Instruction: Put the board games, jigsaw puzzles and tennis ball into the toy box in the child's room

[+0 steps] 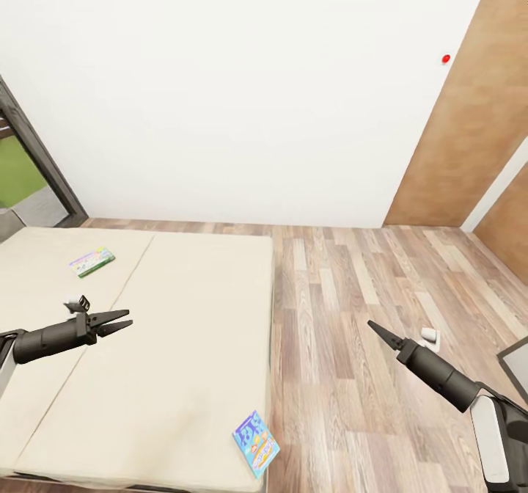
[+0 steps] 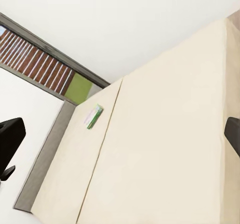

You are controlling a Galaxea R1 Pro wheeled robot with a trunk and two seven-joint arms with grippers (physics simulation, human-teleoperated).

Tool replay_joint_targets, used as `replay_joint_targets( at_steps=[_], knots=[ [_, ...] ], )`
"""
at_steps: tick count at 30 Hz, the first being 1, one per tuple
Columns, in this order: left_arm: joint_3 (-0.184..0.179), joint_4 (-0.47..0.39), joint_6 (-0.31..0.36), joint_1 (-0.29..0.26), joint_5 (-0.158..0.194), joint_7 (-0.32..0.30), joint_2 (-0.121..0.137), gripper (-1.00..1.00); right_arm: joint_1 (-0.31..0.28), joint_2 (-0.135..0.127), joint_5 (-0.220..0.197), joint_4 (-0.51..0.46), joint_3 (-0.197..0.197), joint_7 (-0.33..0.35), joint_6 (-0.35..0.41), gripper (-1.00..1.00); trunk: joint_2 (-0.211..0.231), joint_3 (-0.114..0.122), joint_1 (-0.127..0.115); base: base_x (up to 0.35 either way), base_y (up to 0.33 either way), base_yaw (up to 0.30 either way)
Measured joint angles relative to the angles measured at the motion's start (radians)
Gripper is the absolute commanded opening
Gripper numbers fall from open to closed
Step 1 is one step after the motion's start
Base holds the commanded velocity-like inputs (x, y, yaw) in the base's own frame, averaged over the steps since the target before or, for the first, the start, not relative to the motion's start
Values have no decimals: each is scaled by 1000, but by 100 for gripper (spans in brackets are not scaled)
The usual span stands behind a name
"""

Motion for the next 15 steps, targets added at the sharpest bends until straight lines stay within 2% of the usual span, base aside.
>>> replay_joint_targets(
  at_steps=[15],
  knots=[
    [-1,0,0,0,-1,0,0,100,0,-1,-1,1,0,0,0,100,0,25,0,0,0,0]
  ],
)
